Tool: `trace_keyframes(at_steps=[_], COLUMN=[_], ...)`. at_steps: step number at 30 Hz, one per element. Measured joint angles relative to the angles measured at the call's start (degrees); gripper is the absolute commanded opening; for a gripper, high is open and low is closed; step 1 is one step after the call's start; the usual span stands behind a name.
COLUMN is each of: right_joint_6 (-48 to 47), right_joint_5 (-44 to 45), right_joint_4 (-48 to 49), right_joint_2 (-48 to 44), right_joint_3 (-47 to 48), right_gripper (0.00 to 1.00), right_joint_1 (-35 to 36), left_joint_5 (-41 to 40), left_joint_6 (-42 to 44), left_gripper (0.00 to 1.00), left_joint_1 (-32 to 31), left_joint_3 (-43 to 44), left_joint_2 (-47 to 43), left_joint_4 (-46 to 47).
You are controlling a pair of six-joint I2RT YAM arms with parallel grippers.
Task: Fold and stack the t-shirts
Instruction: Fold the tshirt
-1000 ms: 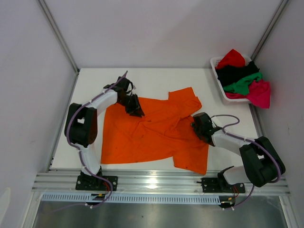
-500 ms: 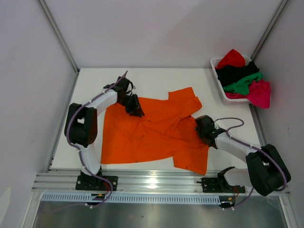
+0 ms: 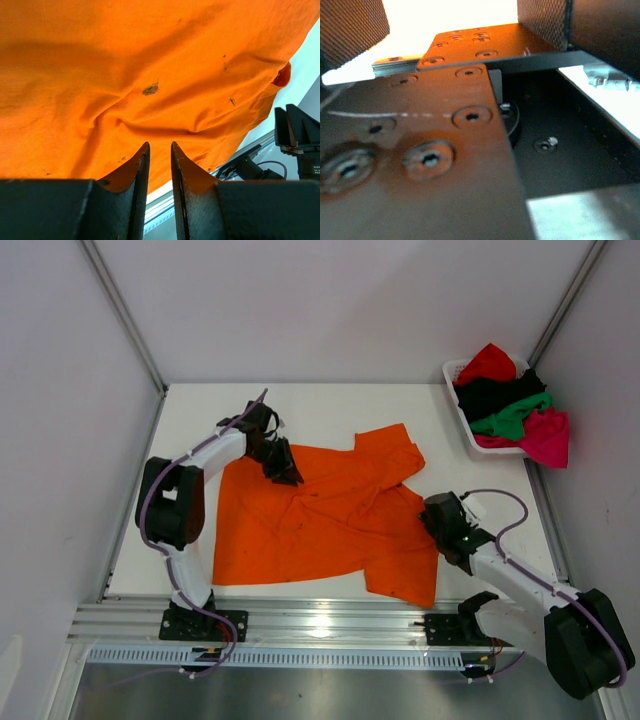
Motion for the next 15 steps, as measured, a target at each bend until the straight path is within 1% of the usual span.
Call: trace_keyframes(at_steps=[4,7,11,15], right_joint_6=[-8.68,-15.39,-22.71,-27.69], right_joint_5=[-2.67,-4.81,-7.30,-10.19], right_joint_4=[10.99,19.74,28.24,34.71], right_joint_2=[-0.52,0.90,7.89,17.68], right_joint_3=[-1.51,-0.57,5.44,13.70], right_gripper=[0.61,0.61,0.61,0.61], right_joint_1=[0.02,0.02,0.02,-0.02], left_joint_5=[0.04,0.48,1.05,1.49], left_joint_6=[-0.02,-0.07,-0.33,-0.57], left_gripper=[0.27,0.27,0.27,0.27], left_joint_1=[0.00,0.00,0.00,-0.09], left_joint_3=[-0.13,-0.79,-1.31,-1.33], left_joint_2=[0.00,-0.15,-0.50,-0.81], left_joint_4=[0.15,0.94,1.53,1.86])
